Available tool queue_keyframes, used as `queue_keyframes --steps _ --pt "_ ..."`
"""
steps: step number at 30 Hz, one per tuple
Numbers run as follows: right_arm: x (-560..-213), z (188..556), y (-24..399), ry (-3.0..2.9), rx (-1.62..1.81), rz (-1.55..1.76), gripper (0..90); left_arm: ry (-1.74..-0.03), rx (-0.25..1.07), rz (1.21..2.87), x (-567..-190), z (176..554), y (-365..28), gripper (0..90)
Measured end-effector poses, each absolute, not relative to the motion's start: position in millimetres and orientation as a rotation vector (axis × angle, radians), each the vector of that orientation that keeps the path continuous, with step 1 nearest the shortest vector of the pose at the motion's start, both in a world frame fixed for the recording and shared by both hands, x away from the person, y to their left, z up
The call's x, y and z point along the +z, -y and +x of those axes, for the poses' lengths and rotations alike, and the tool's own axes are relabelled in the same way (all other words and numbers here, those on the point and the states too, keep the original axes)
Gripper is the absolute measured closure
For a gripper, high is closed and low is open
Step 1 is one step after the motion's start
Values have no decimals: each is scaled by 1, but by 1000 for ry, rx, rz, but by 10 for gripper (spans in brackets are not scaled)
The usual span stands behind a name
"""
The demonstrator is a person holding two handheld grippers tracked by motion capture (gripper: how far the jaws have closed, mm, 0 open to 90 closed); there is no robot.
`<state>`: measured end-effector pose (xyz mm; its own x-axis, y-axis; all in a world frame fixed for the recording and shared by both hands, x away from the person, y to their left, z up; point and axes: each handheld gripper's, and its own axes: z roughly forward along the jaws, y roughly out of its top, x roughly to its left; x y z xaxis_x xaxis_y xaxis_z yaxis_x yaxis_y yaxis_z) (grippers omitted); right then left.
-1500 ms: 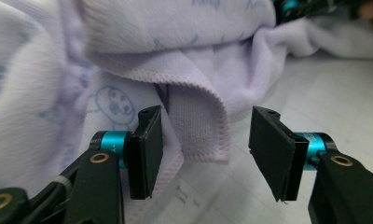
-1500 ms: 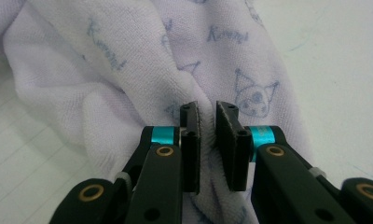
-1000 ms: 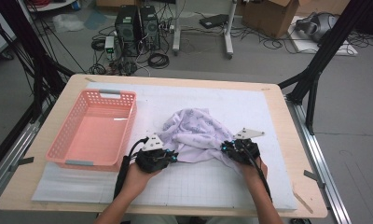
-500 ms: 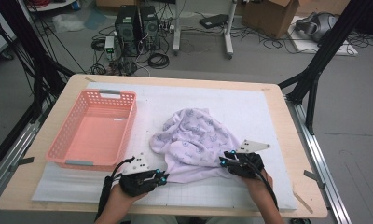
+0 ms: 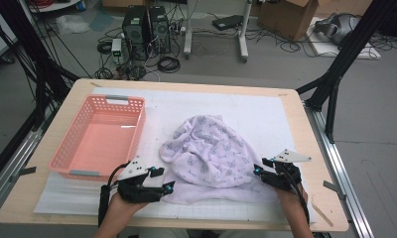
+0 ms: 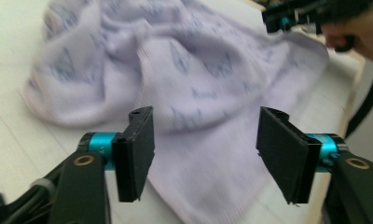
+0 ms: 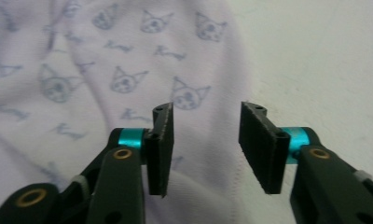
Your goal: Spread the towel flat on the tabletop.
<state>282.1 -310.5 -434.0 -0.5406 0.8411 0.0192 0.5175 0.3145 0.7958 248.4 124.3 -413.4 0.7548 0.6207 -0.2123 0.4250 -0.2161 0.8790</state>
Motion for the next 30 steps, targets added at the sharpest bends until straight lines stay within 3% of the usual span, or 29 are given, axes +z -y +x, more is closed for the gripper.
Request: queue_keyframes --steps 6,10,11,13,30 --pt "-436 297 314 -2165 1063 1262 515 -852 243 1844 -412 289 -110 353" --pt "-446 307 303 -2250 999 1261 567 -892 250 1845 -415 308 -104 354" --pt "-446 306 300 -2243 990 1249 632 -900 267 1845 -416 311 -103 354" --pt "-445 304 300 -2283 1015 1228 845 -909 283 1854 -417 316 -102 352" --pt "-429 217 344 -2453 970 1102 856 -981 333 1830 -428 334 -107 344"
